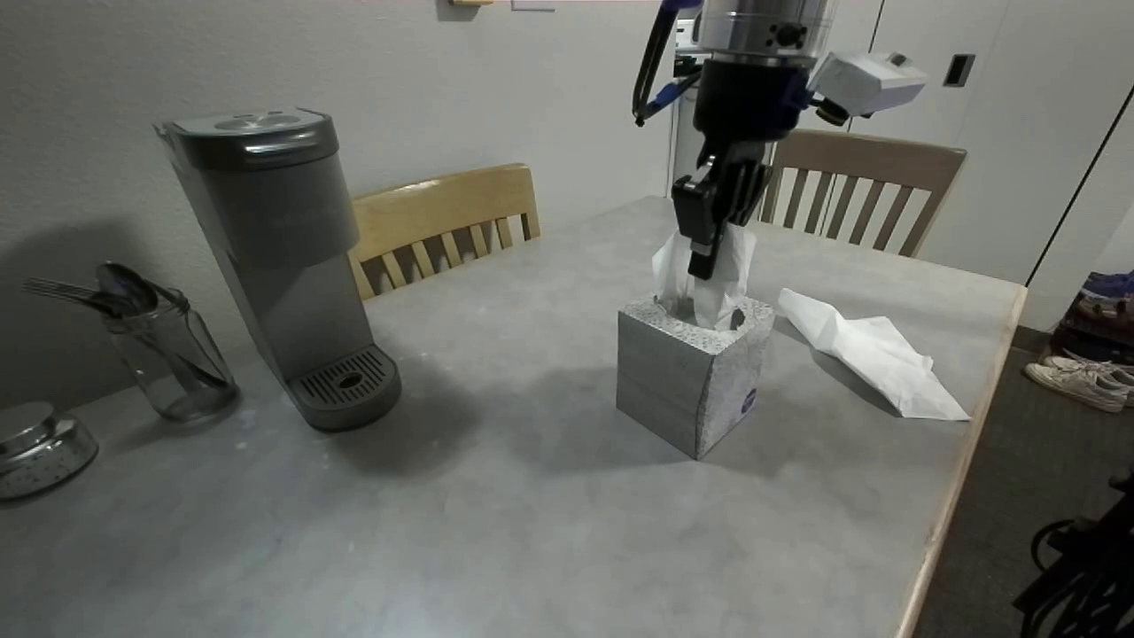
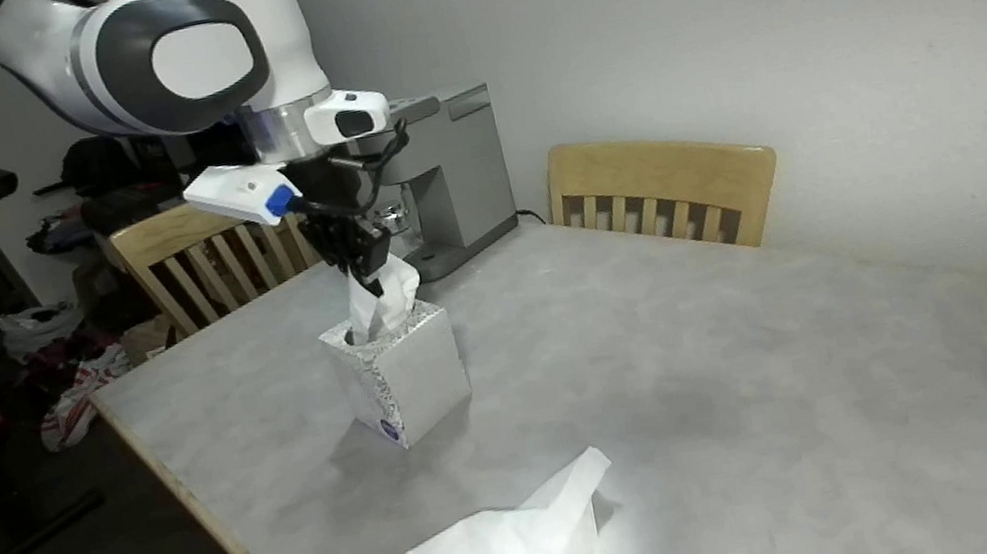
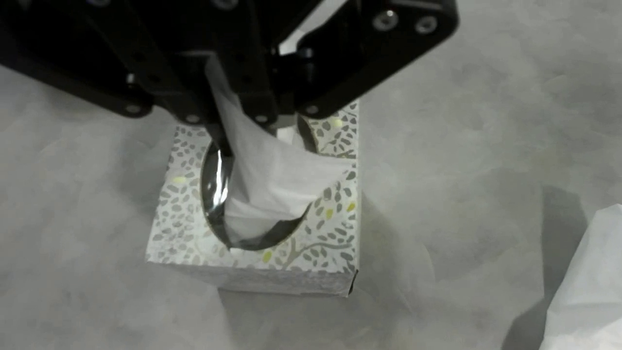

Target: Put a tissue on the table

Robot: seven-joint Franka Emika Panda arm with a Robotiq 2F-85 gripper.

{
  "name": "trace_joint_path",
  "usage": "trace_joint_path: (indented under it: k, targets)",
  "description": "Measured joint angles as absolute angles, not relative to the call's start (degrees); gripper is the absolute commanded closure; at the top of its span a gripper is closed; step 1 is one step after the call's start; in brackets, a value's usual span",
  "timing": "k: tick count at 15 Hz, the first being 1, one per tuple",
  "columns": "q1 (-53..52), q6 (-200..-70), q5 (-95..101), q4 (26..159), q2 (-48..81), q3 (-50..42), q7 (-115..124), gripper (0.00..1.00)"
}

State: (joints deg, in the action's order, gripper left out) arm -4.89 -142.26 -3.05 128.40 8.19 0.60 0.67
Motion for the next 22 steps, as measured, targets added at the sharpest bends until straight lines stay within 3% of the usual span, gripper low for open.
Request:
trace_joint_path:
  k: [22]
  targets:
    - [-4.39,-136.77,2.52,122.16,1.17,0.77,-1.98,1.00]
